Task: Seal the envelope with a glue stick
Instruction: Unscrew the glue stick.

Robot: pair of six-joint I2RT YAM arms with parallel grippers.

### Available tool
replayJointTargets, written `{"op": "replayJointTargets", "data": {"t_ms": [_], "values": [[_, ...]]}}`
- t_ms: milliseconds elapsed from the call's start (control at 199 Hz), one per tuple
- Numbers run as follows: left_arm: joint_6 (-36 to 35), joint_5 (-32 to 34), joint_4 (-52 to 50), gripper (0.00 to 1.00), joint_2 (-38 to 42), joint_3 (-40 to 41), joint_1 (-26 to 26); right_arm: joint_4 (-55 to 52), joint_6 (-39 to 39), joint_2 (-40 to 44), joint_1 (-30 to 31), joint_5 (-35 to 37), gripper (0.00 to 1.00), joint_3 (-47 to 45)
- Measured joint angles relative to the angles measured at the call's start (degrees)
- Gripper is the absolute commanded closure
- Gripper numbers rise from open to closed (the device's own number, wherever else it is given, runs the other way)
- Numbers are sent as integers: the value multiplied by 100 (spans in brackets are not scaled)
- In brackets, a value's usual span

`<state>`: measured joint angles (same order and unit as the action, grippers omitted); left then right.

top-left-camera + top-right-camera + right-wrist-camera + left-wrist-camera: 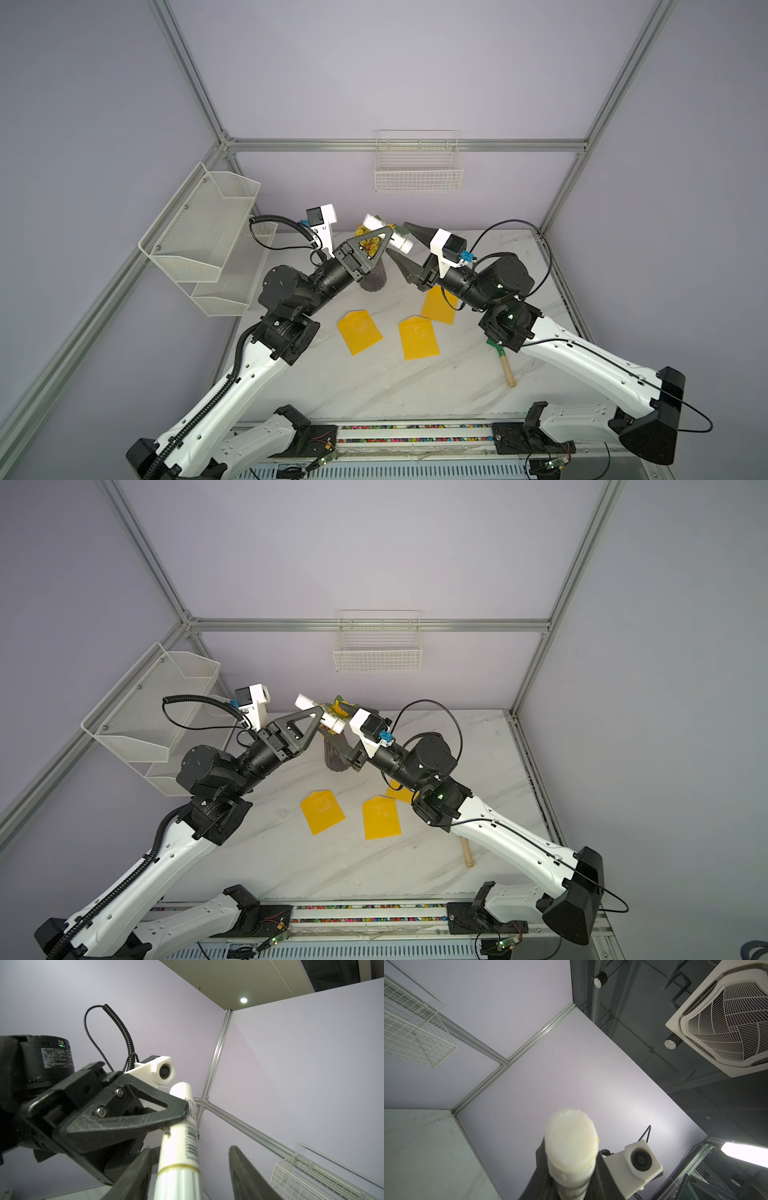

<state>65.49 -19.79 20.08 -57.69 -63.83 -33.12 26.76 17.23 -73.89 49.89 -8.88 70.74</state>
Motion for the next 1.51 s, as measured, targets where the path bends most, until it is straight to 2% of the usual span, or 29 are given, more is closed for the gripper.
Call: {"op": "replayJointTargets", "data": {"t_ms": [391,491,612,787,877,968,1033,1203,1374,1509], "values": [[92,57,94,97,-225,2,28,-9,286,-378,-2,15,52,323],[144,57,227,97,-284,2,37,-26,328,-389,-2,28,59,356],[181,48,350,96,-339,2,42,-48,328,-391,-2,120,73,389],[236,81,476,78,-343,120,48,-157,295,-391,-2,203,90,398],[210,116,439,60,-339,151,50,-212,297,-382,-2,269,95,365],[109,50,240,47,-286,195,31,-289,278,-334,0,439,98,256],[-48,13,50,43,-229,240,7,-382,245,-278,-2,590,98,173],[-584,11,-719,41,0,387,4,-675,188,39,-2,1182,100,-131],[-1497,13,-1808,41,116,501,4,-1156,28,396,-85,1714,100,-391],[-2334,33,-2627,42,17,678,4,-1672,-278,671,-382,2033,100,-625]]}}
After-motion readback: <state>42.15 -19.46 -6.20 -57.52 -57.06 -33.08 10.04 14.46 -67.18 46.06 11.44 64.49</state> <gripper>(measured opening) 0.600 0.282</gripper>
